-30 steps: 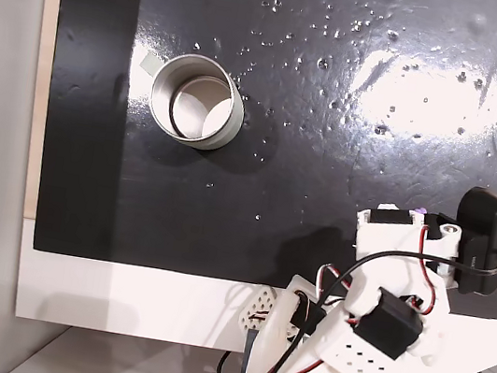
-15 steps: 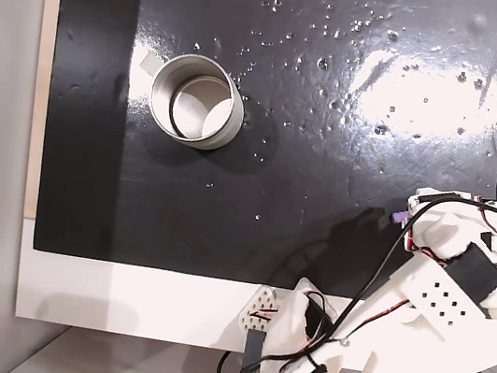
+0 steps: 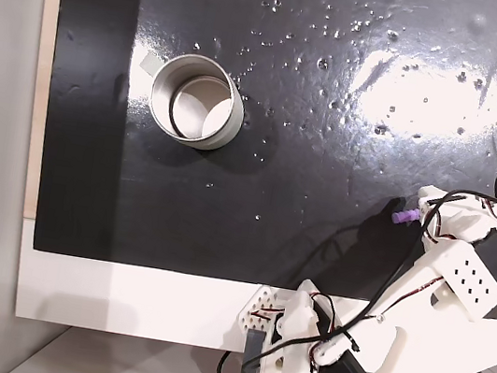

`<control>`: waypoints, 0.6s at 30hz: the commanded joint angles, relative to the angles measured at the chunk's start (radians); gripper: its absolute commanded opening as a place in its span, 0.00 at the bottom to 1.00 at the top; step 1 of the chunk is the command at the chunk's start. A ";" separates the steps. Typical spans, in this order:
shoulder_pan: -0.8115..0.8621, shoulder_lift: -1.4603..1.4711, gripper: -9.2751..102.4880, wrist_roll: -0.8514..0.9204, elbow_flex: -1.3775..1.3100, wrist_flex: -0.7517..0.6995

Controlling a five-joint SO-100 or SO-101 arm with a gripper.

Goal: Grasp a pengrip and put it in the cup.

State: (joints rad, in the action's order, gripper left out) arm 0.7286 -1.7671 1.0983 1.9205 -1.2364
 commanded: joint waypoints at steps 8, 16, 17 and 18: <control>0.031 0.118 0.29 0.046 0.037 0.170; 0.000 0.173 0.28 0.049 0.041 0.198; -0.003 0.173 0.28 0.049 0.044 0.198; -0.008 0.173 0.27 0.049 0.048 0.198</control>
State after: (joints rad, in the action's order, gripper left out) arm 0.7532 -1.5846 1.1397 1.9681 -1.0569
